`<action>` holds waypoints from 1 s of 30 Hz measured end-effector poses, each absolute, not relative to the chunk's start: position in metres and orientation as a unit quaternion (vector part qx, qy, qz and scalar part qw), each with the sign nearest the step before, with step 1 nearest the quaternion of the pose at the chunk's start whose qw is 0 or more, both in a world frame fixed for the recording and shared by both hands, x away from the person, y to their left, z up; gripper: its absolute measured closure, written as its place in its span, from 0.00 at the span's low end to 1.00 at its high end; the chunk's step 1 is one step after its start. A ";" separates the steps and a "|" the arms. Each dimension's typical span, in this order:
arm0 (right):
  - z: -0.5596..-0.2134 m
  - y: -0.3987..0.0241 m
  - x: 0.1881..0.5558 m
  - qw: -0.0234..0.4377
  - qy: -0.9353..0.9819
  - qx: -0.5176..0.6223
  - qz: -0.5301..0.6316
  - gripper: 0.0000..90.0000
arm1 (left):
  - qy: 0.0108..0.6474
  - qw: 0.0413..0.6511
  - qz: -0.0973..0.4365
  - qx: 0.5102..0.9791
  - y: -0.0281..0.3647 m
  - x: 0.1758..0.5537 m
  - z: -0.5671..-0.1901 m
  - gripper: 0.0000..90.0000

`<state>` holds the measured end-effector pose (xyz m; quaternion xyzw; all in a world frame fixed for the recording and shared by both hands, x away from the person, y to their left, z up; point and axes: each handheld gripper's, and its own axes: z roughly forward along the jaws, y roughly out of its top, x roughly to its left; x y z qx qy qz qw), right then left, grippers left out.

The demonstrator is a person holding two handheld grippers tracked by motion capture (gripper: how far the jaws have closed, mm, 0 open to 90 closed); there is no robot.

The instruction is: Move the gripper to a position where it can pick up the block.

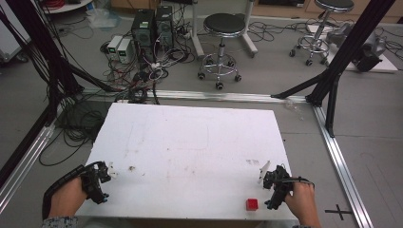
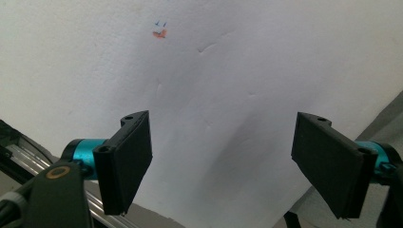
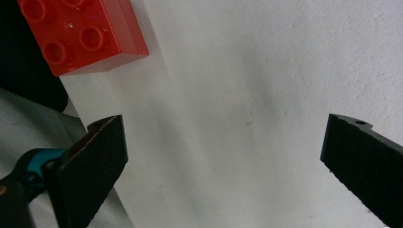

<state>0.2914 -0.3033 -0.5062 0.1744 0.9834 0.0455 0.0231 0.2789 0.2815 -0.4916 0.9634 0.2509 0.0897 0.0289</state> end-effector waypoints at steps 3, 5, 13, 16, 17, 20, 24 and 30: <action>-0.506 -0.304 0.291 0.023 0.983 0.177 0.046 0.01 | 0.248 0.028 0.091 0.964 0.281 0.279 -0.491 0.24; -0.506 -0.305 0.291 0.023 0.983 0.175 0.046 0.01 | 0.251 0.029 0.093 0.963 0.281 0.278 -0.490 0.24; -0.505 -0.306 0.291 0.026 0.982 0.182 0.043 0.01 | 0.245 0.026 0.088 0.965 0.278 0.280 -0.492 0.24; -0.505 -0.307 0.291 0.025 0.983 0.178 0.044 0.01 | 0.247 0.028 0.088 0.965 0.278 0.279 -0.492 0.24; -0.505 -0.307 0.291 0.026 0.983 0.178 0.044 0.01 | 0.246 0.027 0.091 0.965 0.278 0.279 -0.492 0.24; -0.504 -0.307 0.290 0.028 0.983 0.178 0.044 0.01 | 0.245 0.028 0.091 0.965 0.278 0.279 -0.492 0.24; -0.503 -0.306 0.289 0.031 0.984 0.171 0.044 0.01 | 0.247 0.027 0.089 0.965 0.278 0.279 -0.492 0.24; -0.500 -0.303 0.288 0.041 0.986 0.159 0.037 0.01 | 0.249 0.028 0.091 0.964 0.278 0.279 -0.492 0.24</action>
